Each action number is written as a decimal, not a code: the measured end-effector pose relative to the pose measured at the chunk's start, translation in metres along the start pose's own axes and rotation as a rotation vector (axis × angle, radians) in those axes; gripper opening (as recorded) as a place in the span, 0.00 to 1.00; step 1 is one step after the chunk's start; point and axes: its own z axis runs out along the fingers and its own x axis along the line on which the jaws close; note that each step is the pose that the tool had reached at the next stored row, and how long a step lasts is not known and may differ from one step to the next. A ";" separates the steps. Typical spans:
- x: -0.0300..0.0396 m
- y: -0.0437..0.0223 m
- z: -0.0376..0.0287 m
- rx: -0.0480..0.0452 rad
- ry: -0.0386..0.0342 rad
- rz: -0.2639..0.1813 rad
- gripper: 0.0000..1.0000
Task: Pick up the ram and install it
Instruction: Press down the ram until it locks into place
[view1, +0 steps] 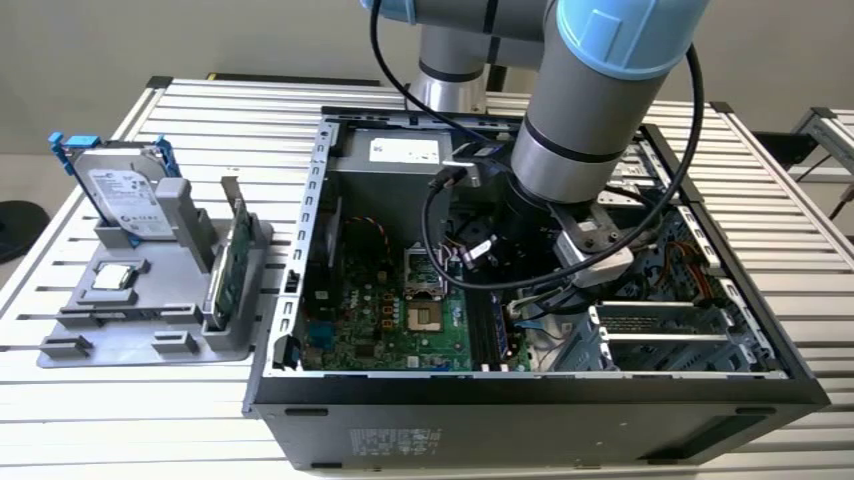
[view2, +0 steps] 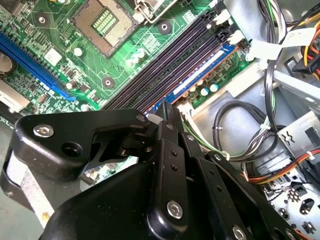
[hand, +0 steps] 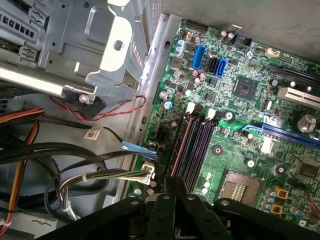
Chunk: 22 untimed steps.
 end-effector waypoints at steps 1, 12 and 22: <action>0.0000 0.0000 0.0000 0.0001 0.0000 -0.004 0.00; 0.0000 0.0000 0.0000 -0.0003 -0.0006 -0.049 0.00; 0.0000 0.0000 0.0000 -0.0011 -0.0011 -0.080 0.00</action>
